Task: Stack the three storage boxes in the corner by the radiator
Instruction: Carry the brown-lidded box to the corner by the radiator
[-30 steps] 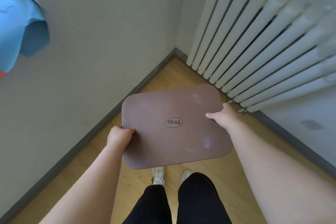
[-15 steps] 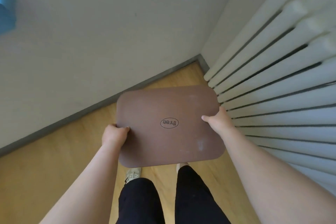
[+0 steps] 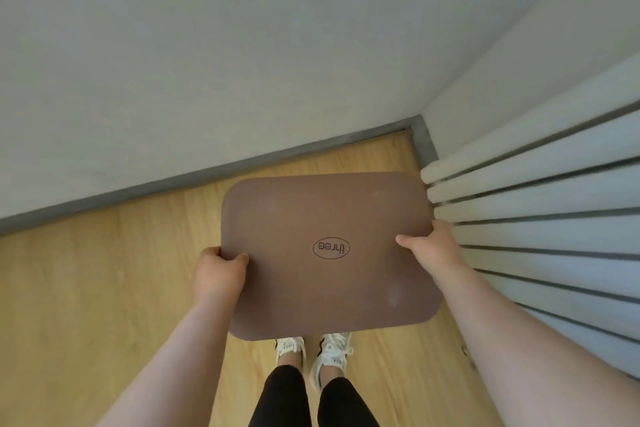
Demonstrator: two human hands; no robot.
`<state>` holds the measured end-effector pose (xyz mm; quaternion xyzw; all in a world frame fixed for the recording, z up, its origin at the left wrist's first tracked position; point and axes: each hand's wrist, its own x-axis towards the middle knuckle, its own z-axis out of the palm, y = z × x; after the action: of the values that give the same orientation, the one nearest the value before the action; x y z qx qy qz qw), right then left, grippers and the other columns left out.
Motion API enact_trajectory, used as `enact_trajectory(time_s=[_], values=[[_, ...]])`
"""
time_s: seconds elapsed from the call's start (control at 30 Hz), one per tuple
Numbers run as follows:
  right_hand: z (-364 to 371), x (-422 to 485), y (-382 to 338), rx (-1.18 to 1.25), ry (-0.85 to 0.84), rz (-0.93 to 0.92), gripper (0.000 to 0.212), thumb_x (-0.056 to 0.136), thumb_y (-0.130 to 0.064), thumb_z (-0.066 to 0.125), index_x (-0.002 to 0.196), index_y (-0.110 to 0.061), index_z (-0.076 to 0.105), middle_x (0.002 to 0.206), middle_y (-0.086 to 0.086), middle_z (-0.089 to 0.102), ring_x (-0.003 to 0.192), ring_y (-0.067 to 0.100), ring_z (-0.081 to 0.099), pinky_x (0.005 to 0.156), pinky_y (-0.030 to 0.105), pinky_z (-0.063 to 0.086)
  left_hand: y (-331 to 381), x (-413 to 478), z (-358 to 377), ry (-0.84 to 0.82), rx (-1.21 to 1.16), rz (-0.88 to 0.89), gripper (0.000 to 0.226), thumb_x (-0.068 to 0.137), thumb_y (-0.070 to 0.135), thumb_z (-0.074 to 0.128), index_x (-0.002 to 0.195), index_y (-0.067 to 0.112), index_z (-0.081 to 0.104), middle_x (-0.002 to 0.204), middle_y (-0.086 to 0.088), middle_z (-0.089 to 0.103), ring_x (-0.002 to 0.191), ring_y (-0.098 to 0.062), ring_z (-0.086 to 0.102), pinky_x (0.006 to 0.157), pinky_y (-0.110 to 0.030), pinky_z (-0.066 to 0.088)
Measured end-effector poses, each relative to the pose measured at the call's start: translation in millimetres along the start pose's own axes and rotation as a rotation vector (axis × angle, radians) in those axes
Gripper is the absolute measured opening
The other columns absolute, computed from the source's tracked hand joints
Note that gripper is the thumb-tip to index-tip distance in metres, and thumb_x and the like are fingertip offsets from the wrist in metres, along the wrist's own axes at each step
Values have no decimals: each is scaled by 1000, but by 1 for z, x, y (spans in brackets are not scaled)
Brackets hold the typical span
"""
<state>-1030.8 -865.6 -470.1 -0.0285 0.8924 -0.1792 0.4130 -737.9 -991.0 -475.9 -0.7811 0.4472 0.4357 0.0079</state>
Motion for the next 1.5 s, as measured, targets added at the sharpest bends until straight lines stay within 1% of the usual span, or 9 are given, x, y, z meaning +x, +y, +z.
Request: enact_trajectory(time_s=[0.1, 0.2, 0.33, 0.57, 0.7, 1.07, 1.2, 1.33, 1.5], values=[[32, 48, 5, -9, 24, 8, 81, 76, -27, 80, 141, -10, 37, 139, 14, 49, 120, 36, 55, 100, 46, 46, -8, 42, 33, 19, 51, 11, 31, 85, 25, 64, 111, 9, 60, 94, -9, 66, 81, -31, 58, 70, -34, 43], [61, 94, 11, -15, 29, -7, 81, 71, -30, 83, 138, -9, 43, 135, 12, 54, 117, 34, 57, 100, 47, 48, -15, 82, 66, 22, 66, -4, 34, 86, 26, 63, 116, 9, 59, 101, -12, 67, 91, -35, 61, 73, -35, 44], [93, 151, 9, -31, 8, -50, 83, 67, -35, 84, 138, -12, 48, 135, 9, 58, 122, 31, 57, 105, 49, 44, -20, 127, 106, 11, 56, 3, 30, 87, 22, 60, 113, 7, 60, 88, -7, 64, 76, -29, 57, 68, -35, 43], [128, 238, -1, -56, 17, -129, 81, 70, -34, 84, 139, -13, 47, 134, 10, 58, 119, 31, 58, 101, 46, 48, -13, 188, 163, 35, 60, 26, 38, 88, 24, 60, 122, 7, 56, 105, -12, 65, 83, -28, 56, 70, -36, 43], [134, 275, -9, -45, 40, -173, 83, 71, -32, 83, 142, -15, 43, 137, 8, 56, 123, 30, 55, 105, 44, 45, -3, 207, 186, 50, 135, 127, 40, 90, 25, 60, 125, 7, 53, 109, -11, 65, 95, -32, 60, 70, -35, 41], [135, 333, -41, 24, 44, -264, 72, 72, -13, 84, 136, -15, 50, 131, 8, 61, 117, 28, 60, 100, 45, 50, 22, 243, 215, -29, 241, 225, 34, 88, 16, 57, 120, 6, 55, 106, -12, 65, 82, -26, 54, 69, -35, 40], [143, 344, -50, 1, -9, -282, 79, 74, -14, 82, 143, -21, 43, 137, 4, 57, 122, 27, 56, 104, 45, 47, 24, 251, 217, -75, 194, 202, 40, 86, 14, 57, 125, 6, 51, 112, -13, 63, 98, -34, 59, 76, -38, 45], [148, 346, -57, -42, -71, -286, 95, 75, -14, 81, 152, -26, 26, 145, 3, 49, 127, 28, 51, 107, 46, 44, 24, 257, 215, -169, 133, 150, 45, 89, 9, 54, 132, 6, 43, 120, -15, 59, 106, -34, 56, 87, -42, 45], [154, 341, -56, -132, -29, -304, 98, 78, -10, 78, 154, -21, 18, 148, 8, 43, 131, 30, 47, 108, 45, 42, 26, 265, 214, -265, 28, 116, 54, 92, 6, 52, 141, 11, 30, 130, -12, 51, 102, -23, 47, 85, -36, 38]])
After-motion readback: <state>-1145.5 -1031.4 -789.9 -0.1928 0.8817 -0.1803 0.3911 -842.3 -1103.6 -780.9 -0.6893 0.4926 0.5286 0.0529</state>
